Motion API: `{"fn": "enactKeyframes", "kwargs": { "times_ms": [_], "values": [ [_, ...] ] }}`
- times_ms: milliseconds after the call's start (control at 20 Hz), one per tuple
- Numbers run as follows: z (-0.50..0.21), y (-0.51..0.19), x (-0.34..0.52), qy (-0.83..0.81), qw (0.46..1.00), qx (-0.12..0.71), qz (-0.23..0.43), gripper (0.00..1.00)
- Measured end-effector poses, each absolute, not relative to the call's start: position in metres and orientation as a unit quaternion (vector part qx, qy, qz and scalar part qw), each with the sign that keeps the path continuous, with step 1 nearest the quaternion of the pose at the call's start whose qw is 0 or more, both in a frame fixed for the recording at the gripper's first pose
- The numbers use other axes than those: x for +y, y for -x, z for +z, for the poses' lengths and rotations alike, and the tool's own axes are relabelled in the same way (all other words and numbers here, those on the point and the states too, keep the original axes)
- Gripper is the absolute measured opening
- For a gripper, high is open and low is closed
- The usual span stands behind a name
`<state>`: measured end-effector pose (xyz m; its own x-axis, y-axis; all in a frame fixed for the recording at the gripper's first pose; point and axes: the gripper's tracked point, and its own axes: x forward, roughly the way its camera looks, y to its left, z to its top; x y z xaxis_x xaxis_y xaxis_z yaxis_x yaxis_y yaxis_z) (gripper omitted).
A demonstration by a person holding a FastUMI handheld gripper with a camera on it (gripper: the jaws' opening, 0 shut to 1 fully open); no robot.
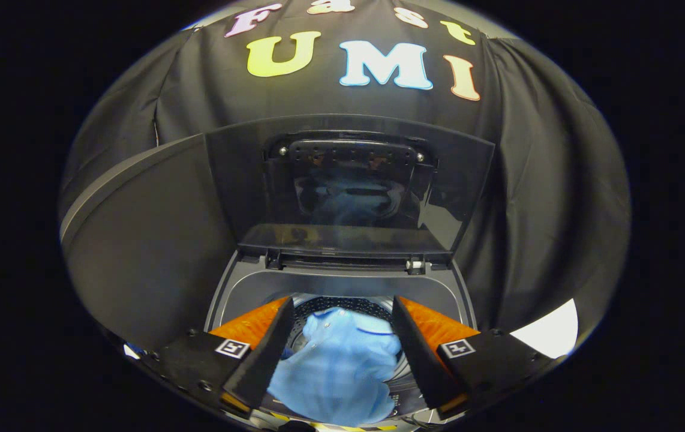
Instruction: Put the clothes into the washing machine and then close the washing machine lid.
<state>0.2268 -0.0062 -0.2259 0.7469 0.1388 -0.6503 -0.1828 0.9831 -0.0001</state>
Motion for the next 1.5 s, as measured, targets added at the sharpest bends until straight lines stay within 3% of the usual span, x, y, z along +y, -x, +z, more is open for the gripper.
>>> {"fn": "enactKeyframes", "kwargs": {
  "times_ms": [50,700,1300,1500],
  "values": [
    [-0.227,-0.227,-0.004,0.029,0.934,0.345,0.086,0.96],
    [-0.215,-0.231,0.0,0.031,0.941,0.326,0.089,0.96],
    [-0.09,-0.28,0.022,-0.01,0.986,0.126,0.108,0.96],
    [-0.072,-0.308,0.029,-0.015,0.989,0.102,0.109,0.96]
  ]
}}
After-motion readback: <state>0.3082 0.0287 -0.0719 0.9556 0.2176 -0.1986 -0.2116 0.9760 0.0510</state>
